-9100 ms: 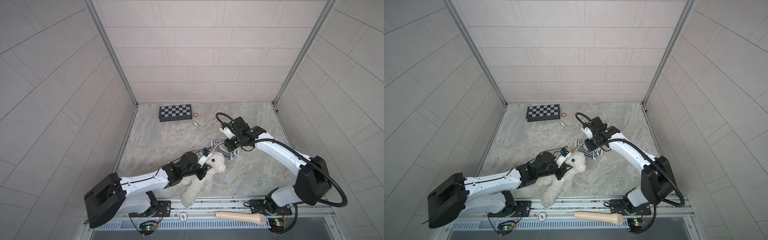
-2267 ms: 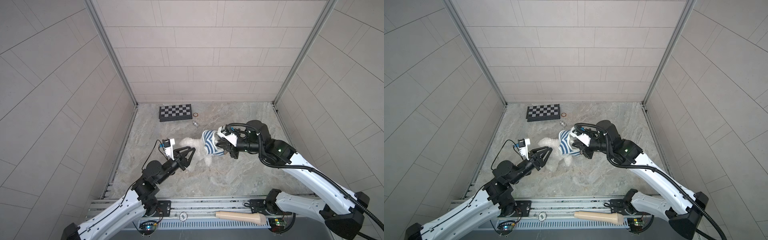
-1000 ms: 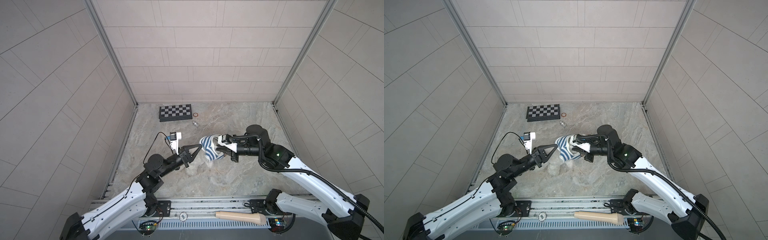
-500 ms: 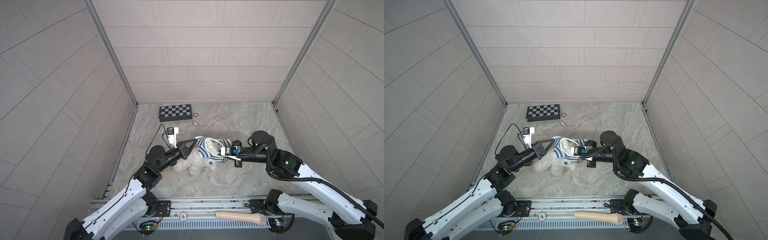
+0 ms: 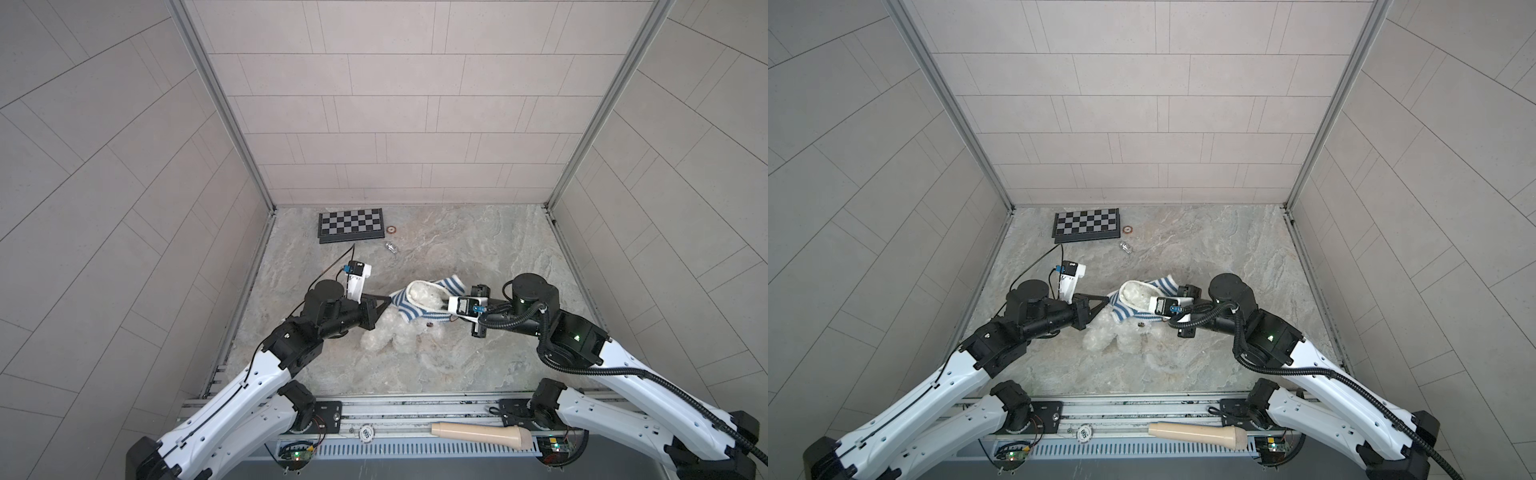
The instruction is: Dress the teddy bear
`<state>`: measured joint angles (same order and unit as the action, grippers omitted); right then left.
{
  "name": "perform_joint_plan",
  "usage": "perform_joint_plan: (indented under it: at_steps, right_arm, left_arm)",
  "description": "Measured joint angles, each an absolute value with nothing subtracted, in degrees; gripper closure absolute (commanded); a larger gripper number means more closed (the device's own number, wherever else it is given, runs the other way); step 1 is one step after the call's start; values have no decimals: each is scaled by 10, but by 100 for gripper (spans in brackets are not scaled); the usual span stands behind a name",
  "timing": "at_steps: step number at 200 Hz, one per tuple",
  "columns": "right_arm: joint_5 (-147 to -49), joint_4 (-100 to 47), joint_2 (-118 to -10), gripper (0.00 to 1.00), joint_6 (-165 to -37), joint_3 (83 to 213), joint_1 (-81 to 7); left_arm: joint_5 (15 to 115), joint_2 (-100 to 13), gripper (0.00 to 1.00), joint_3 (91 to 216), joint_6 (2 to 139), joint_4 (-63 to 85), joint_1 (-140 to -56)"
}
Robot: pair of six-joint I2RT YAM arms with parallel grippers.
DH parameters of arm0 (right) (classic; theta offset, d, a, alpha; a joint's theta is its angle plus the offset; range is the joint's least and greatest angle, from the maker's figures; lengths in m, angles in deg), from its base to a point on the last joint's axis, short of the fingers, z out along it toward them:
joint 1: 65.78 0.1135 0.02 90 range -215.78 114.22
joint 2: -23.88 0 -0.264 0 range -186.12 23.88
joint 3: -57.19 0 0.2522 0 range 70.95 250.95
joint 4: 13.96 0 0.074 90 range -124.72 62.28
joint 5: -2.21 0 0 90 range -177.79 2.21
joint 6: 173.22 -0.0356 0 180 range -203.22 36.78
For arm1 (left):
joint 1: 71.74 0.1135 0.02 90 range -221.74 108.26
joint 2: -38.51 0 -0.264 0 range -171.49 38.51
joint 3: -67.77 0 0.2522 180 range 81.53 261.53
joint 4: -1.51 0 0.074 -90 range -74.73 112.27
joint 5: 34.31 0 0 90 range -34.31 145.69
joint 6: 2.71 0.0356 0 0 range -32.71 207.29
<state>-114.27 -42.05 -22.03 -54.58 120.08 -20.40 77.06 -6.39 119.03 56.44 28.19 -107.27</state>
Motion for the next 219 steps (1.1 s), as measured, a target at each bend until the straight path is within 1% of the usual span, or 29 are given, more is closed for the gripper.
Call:
perform_joint_plan:
  at_steps: [26, 46, 86, 99, 127, 146, 179, 199, 218, 219]
  right_arm:
    - [-1144, -410, -205, 100, -551, 1188, -204]
    - [-1146, -406, -196, 100, -556, 1182, -204]
    - [-1148, -387, -186, 100, -567, 1182, -201]
    - [-1145, -386, -184, 100, -570, 1182, -200]
    - [-1129, -401, -186, 100, -578, 1182, -200]
    - [-1119, -413, -198, 100, -580, 1186, -199]
    - [-1109, -430, -236, 100, -574, 1225, -199]
    - [-1108, -443, -249, 100, -559, 1247, -199]
    - [-1107, -457, -256, 100, -538, 1257, -199]
    - [-1107, -457, -256, 100, -537, 1257, -199]
  left_arm:
    - [762, -77, 100, 1208, 606, 315, -1073]
    - [787, -88, 100, 1214, 628, 313, -1077]
    - [818, -107, 100, 1227, 674, 318, -1127]
    - [808, -115, 100, 1228, 685, 326, -1130]
    - [753, -136, 100, 1229, 703, 341, -1133]
    - [731, -132, 100, 1229, 704, 335, -1134]
    - [728, -78, 77, 1219, 703, 289, -1133]
    - [728, -55, 52, 1221, 715, 278, -1133]
    - [724, -44, 37, 1221, 725, 290, -1133]
    - [724, -44, 35, 1221, 724, 291, -1133]
